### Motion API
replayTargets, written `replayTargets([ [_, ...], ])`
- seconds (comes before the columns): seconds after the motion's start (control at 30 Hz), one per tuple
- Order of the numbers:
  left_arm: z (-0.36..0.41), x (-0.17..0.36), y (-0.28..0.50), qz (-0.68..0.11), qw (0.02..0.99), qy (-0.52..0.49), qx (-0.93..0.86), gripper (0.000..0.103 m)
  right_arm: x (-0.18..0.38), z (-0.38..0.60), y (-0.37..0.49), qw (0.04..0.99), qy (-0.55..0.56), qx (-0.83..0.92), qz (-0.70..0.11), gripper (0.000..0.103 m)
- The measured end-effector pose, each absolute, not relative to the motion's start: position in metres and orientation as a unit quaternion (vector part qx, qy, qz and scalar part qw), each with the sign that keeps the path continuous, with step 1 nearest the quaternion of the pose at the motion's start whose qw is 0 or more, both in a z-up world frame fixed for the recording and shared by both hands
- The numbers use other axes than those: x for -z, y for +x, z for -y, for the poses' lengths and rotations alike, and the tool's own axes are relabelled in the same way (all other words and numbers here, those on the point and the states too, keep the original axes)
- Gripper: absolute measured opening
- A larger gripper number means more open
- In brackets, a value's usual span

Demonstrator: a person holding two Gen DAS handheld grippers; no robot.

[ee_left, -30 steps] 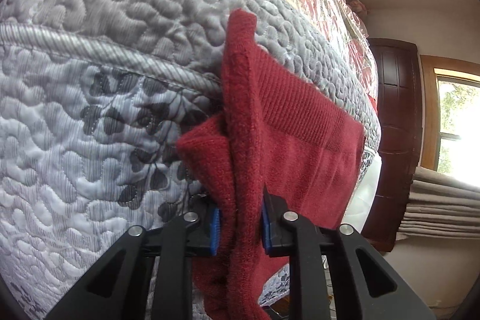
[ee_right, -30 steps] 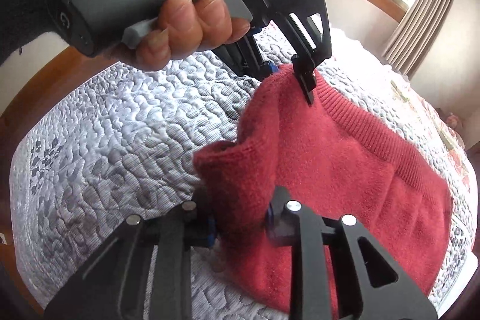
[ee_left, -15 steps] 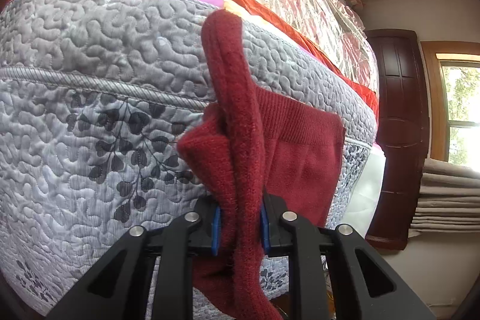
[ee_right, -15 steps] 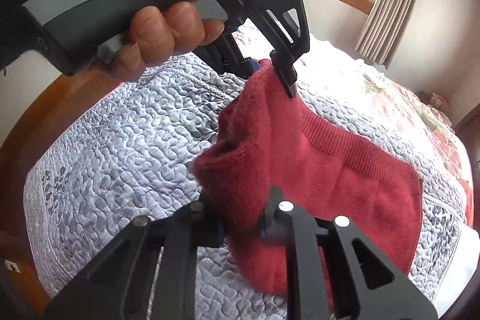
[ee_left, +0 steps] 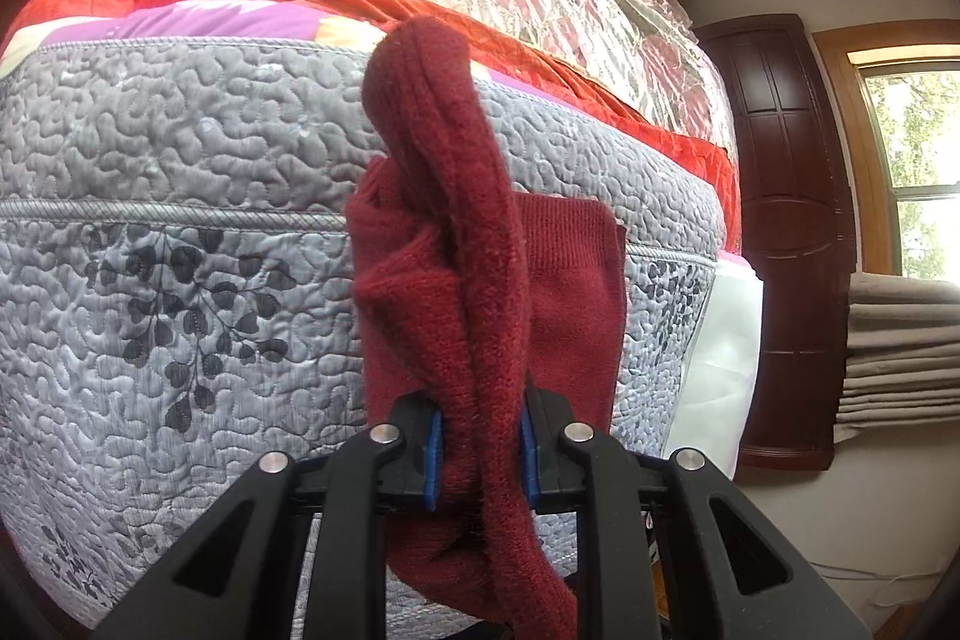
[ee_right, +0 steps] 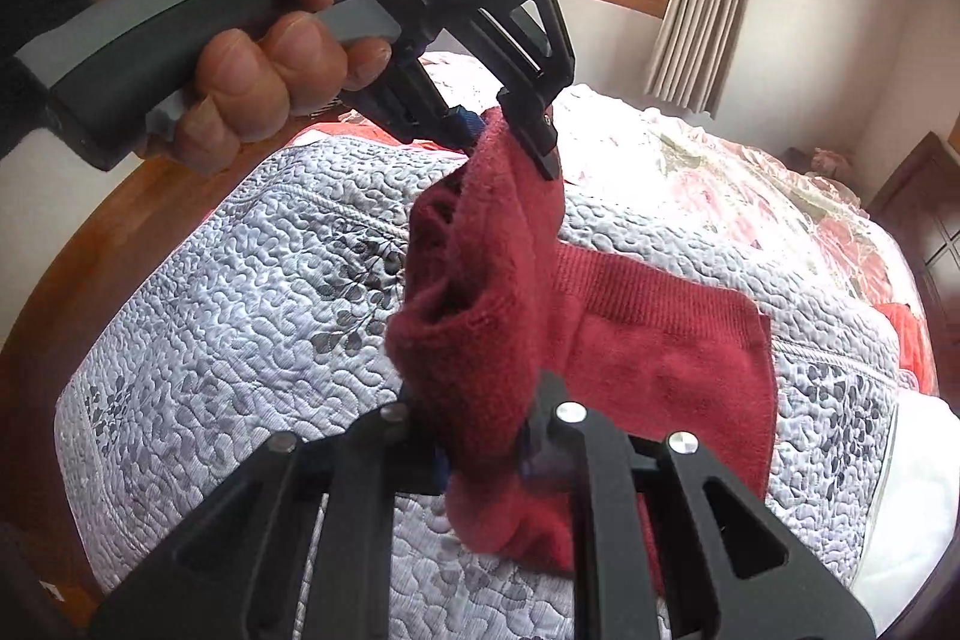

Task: Fold small clothes

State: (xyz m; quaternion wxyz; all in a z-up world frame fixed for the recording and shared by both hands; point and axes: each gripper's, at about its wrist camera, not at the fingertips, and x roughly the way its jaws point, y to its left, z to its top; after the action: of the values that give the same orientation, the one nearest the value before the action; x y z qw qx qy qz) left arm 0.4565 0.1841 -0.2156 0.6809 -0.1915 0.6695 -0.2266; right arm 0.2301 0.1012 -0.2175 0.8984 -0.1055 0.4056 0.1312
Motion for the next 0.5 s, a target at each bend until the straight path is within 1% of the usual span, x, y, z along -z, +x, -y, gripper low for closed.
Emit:
replayTargets([
  [0.23, -0.143, 0.205, 0.457, -0.67, 0.681, -0.171, 0.24, 0.019, 0.211, -0.066, 0.228, 0.905, -0.088, -0.106, -0.403, 0.013],
  [0.5, -0.1, 0.205, 0.455, -0.676, 0.677, -0.145, 0.252, 0.019, 0.215, -0.033, 0.221, 0.907, -0.065, -0.084, -0.407, 0.013],
])
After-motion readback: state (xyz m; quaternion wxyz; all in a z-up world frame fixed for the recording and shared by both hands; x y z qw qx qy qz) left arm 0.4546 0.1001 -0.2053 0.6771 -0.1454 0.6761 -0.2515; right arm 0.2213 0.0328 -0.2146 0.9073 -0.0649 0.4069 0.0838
